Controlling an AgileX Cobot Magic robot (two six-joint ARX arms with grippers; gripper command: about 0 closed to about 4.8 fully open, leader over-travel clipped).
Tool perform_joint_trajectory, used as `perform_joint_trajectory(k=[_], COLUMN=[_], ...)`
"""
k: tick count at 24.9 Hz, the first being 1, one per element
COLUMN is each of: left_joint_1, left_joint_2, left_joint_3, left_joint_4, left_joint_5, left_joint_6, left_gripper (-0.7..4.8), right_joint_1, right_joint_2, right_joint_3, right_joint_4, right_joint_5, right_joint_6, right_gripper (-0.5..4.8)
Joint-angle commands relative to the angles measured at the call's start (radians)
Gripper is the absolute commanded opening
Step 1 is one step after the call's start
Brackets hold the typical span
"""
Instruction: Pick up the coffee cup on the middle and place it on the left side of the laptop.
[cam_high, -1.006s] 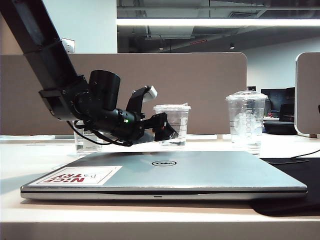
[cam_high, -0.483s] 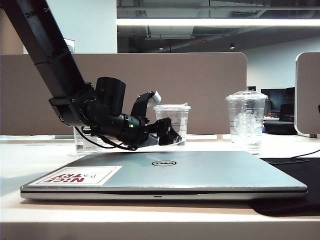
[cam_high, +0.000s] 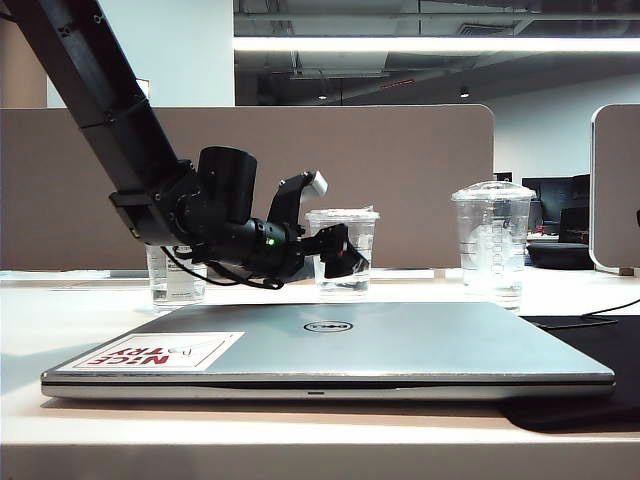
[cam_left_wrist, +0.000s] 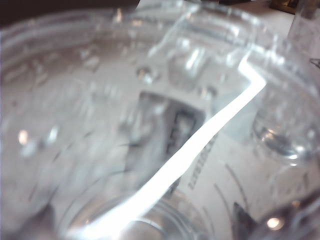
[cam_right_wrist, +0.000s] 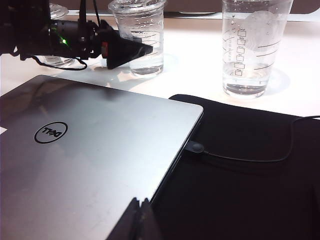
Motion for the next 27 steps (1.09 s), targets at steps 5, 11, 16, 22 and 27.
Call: perform_joint_trajectory(k=[5,11,16,22,27], left_joint_1=[-0.001,-0.001,0.0,0.0,0.002], left_joint_2=[0.003,0.003,0.001,-0.015,-0.055], left_joint_3=[0.014,0.014,0.014,0.014,0.013], left_joint_4=[-0.005,-0.005,-0.005,0.012,0.01], left_joint_5=[0.031,0.031,0.033,0.074,0.076], left_joint_6=[-0.003,-0.003,-0.003,-0.003,0.003], left_gripper=[4.49,3.39,3.39,3.39,3.39], right_joint_1=[0.002,0.002,0.002,0.002,0.002], right_joint_2=[0.002,0.002,0.002,0.001,0.001], right_joint_3=[-0.004,-0.004,-0.004,-0.004,-0.004], right_joint_4=[0.017,0.017,0.017,0.017,0.017], right_joint_5=[0.0,0.0,0.0,0.0,0.0], right_joint_6=[-0.001,-0.001,-0.001,-0.001,-0.001], right_gripper=[-0.05,-0.05,-0.05,-0.05,-0.05])
